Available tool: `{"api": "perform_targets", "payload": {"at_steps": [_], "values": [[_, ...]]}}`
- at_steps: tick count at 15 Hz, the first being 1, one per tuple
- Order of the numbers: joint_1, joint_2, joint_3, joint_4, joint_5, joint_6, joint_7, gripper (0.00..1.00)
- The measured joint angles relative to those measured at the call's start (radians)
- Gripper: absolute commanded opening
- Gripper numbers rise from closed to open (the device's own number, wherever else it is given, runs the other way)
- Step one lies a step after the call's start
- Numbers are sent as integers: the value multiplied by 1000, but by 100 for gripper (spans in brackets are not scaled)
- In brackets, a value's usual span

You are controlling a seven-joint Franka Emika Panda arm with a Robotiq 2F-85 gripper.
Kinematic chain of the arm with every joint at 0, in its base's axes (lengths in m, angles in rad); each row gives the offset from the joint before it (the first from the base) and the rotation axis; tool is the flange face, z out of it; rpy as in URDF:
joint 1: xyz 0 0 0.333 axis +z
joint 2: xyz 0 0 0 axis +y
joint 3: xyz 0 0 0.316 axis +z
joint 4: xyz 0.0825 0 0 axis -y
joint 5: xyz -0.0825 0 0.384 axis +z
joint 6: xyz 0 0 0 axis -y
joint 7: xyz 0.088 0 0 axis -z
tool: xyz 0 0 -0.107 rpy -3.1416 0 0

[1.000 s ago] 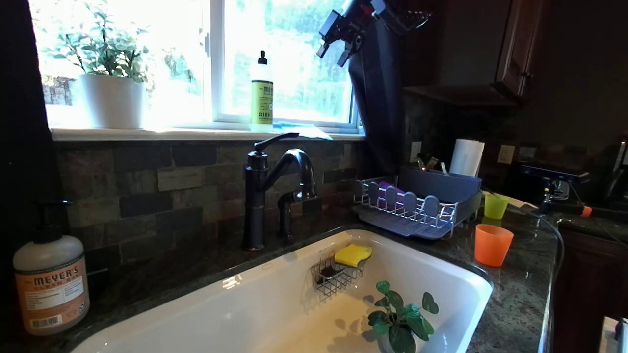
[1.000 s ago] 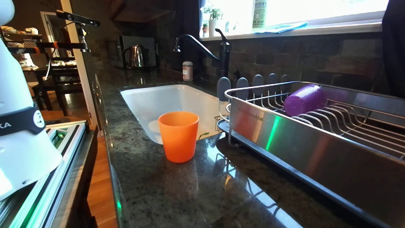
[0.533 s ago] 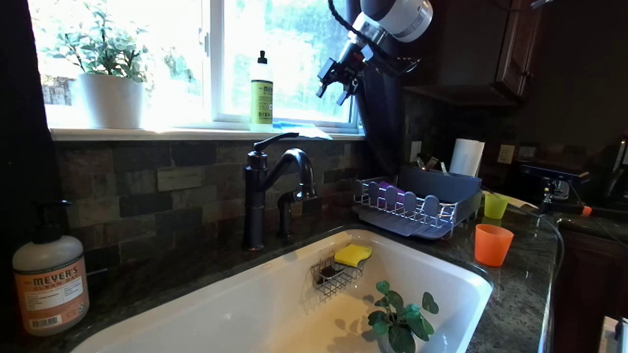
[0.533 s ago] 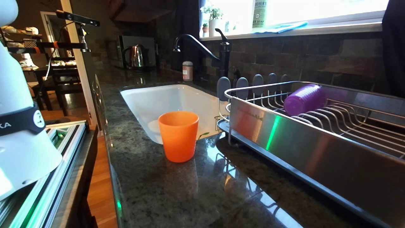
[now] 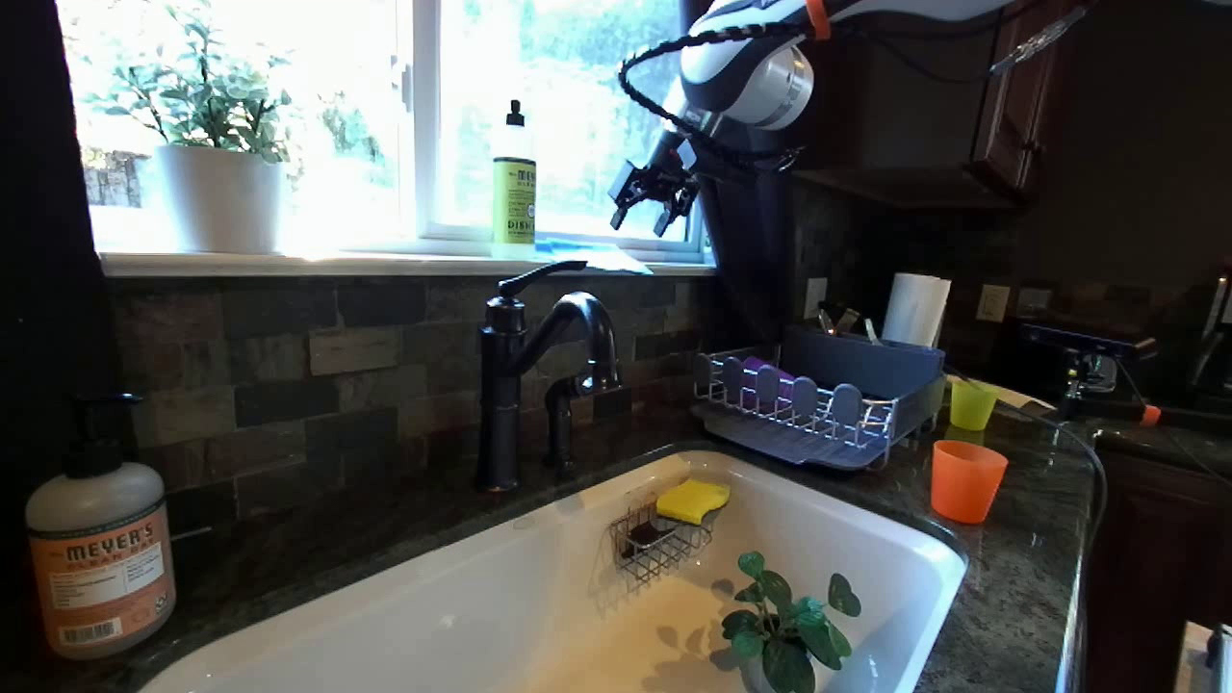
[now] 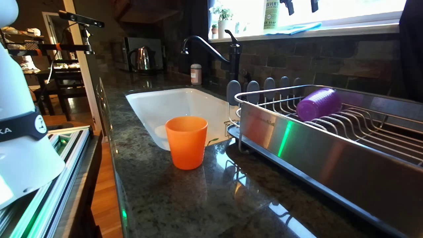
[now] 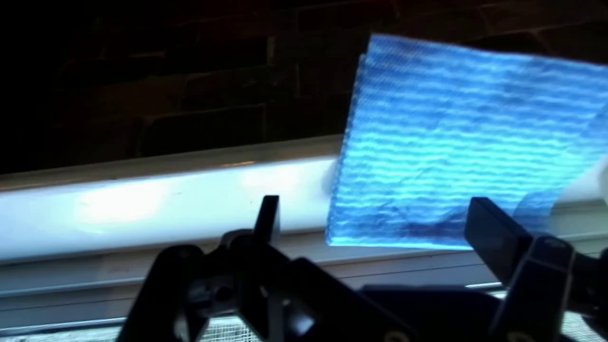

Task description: Put a cloth on the dishes tray

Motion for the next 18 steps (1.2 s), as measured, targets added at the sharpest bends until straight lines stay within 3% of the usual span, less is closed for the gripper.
{"api": "perform_targets", "payload": {"at_steps": [6, 10, 18], "values": [[-4, 9, 2, 10, 9, 2, 2, 100], [-44, 19, 30, 10, 168, 44, -79, 100], [-112, 73, 82, 20, 344, 95, -239, 100]]}}
